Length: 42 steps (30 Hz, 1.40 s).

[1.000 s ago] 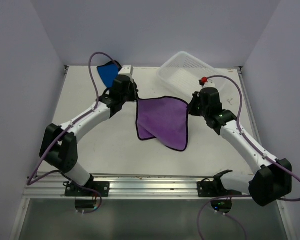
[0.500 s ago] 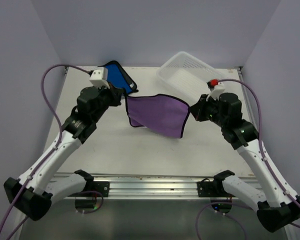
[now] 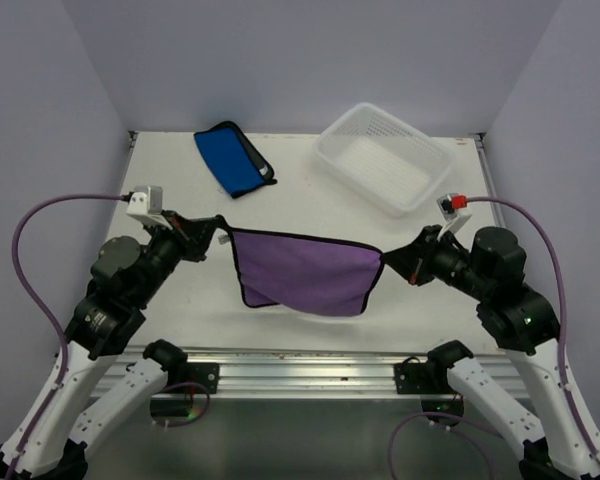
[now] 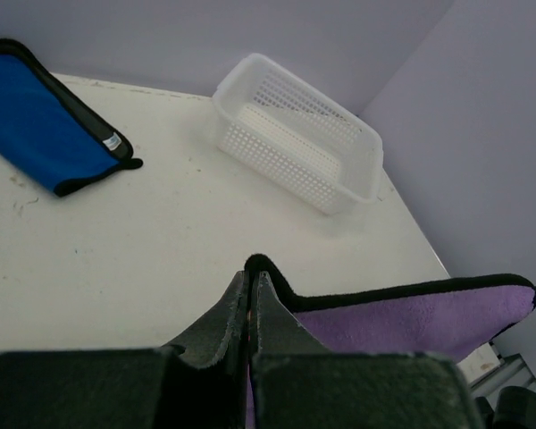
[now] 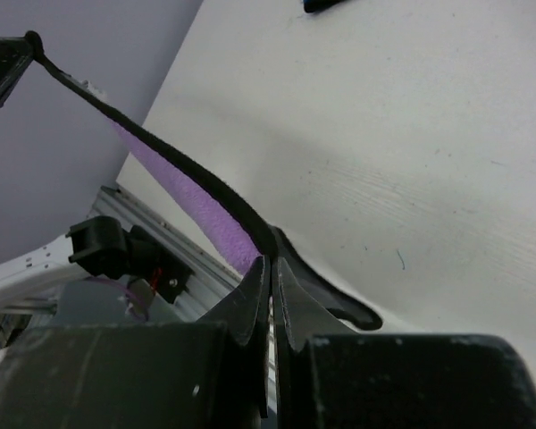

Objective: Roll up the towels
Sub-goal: Flatten the towel, then fold the towel

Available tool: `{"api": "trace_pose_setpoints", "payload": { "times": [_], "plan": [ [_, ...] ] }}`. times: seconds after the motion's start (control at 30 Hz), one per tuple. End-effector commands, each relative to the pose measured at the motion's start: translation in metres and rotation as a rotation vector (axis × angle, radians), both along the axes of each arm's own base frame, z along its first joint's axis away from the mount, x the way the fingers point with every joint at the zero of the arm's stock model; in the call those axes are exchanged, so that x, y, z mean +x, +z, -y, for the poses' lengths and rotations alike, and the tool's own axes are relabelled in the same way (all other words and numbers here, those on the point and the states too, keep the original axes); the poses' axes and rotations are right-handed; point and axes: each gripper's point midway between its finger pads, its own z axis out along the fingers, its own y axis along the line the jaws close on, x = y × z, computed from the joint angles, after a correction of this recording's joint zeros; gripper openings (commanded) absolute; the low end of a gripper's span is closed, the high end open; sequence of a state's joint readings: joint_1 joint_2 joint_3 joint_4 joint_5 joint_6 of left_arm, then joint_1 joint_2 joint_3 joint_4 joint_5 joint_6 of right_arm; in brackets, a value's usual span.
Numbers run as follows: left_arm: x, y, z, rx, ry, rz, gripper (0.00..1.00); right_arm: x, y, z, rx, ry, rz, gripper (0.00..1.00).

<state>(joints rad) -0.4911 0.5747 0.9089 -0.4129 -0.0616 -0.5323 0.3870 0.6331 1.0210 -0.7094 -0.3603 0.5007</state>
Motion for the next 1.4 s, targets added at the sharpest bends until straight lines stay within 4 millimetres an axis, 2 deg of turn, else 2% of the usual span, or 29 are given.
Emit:
{"api": "trace_pose_setpoints", "payload": {
  "times": [0.0, 0.03, 0.07, 0.1, 0.17, 0.23, 0.3, 0.33, 0.37, 0.4, 0.43, 0.47, 0.5, 0.53, 0.57, 0.6, 0.63, 0.7, 0.73, 0.93, 1.0, 1.03, 1.07, 1.2, 1.37],
  "plan": [
    [0.004, -0.029, 0.004, 0.017, -0.002, -0.096, 0.00, 0.002, -0.031, -0.007, 0.014, -0.001, -0.130, 0.00],
    [0.013, -0.041, 0.008, 0.030, 0.001, -0.118, 0.00, 0.008, -0.036, -0.007, 0.006, -0.016, -0.129, 0.00],
    [0.018, -0.049, 0.010, 0.043, 0.005, -0.131, 0.00, 0.017, -0.058, -0.007, -0.018, -0.033, -0.174, 0.00],
    [0.028, -0.063, 0.011, 0.063, 0.023, -0.162, 0.00, 0.030, -0.061, -0.008, -0.019, -0.061, -0.145, 0.00],
    [0.043, -0.080, 0.016, 0.075, 0.039, -0.175, 0.00, 0.047, -0.081, -0.010, -0.044, -0.083, -0.164, 0.00],
    [0.064, -0.100, 0.020, 0.103, 0.074, -0.203, 0.00, 0.072, -0.109, -0.012, -0.093, -0.115, -0.188, 0.00],
    [0.081, -0.111, 0.020, 0.130, 0.113, -0.212, 0.00, 0.094, -0.129, -0.010, -0.150, -0.147, -0.203, 0.00],
    [0.097, -0.119, 0.024, 0.149, 0.129, -0.224, 0.00, 0.105, -0.134, -0.006, -0.180, -0.183, -0.194, 0.00],
    [0.105, -0.121, 0.027, 0.159, 0.136, -0.226, 0.00, 0.115, -0.130, -0.006, -0.189, -0.198, -0.175, 0.00],
    [0.117, -0.137, 0.031, 0.201, 0.138, -0.260, 0.00, 0.126, -0.136, -0.006, -0.222, -0.202, -0.173, 0.00],
    [0.129, -0.124, 0.037, 0.189, 0.140, -0.231, 0.00, 0.134, -0.135, -0.004, -0.239, -0.221, -0.159, 0.00],
    [0.137, -0.123, 0.041, 0.194, 0.138, -0.229, 0.00, 0.146, -0.126, -0.005, -0.236, -0.233, -0.130, 0.00],
    [0.147, -0.135, 0.045, 0.225, 0.134, -0.253, 0.00, 0.153, -0.132, -0.004, -0.270, -0.232, -0.133, 0.00],
    [0.158, -0.123, 0.051, 0.213, 0.132, -0.224, 0.00, 0.160, -0.133, -0.004, -0.283, -0.239, -0.129, 0.00],
    [0.163, -0.126, 0.053, 0.226, 0.130, -0.230, 0.00, 0.169, -0.125, -0.004, -0.290, -0.250, -0.112, 0.00],
    [0.170, -0.138, 0.055, 0.253, 0.134, -0.252, 0.00, 0.174, -0.125, -0.004, -0.299, -0.249, -0.106, 0.00],
    [0.176, -0.134, 0.057, 0.254, 0.136, -0.244, 0.00, 0.180, -0.135, -0.004, -0.317, -0.248, -0.129, 0.00],
    [0.183, -0.143, 0.058, 0.278, 0.141, -0.259, 0.00, 0.187, -0.137, -0.005, -0.323, -0.248, -0.118, 0.00],
    [0.187, -0.138, 0.060, 0.265, 0.144, -0.234, 0.00, 0.189, -0.142, -0.004, -0.332, -0.249, -0.124, 0.00],
    [0.180, -0.159, 0.051, 0.281, 0.160, -0.252, 0.00, 0.188, -0.158, 0.002, -0.375, -0.248, -0.119, 0.00],
    [0.175, -0.162, 0.047, 0.277, 0.171, -0.255, 0.00, 0.182, -0.162, 0.006, -0.389, -0.251, -0.127, 0.00],
    [0.168, -0.175, 0.044, 0.286, 0.171, -0.278, 0.00, 0.179, -0.164, 0.009, -0.396, -0.259, -0.130, 0.00],
    [0.166, -0.178, 0.042, 0.286, 0.172, -0.280, 0.00, 0.174, -0.171, 0.011, -0.399, -0.258, -0.141, 0.00],
    [0.145, -0.197, 0.035, 0.281, 0.162, -0.303, 0.00, 0.163, -0.170, 0.018, -0.389, -0.285, -0.126, 0.00],
    [0.130, -0.206, 0.028, 0.274, 0.162, -0.318, 0.00, 0.144, -0.184, 0.023, -0.382, -0.284, -0.155, 0.00]
  ]
}}
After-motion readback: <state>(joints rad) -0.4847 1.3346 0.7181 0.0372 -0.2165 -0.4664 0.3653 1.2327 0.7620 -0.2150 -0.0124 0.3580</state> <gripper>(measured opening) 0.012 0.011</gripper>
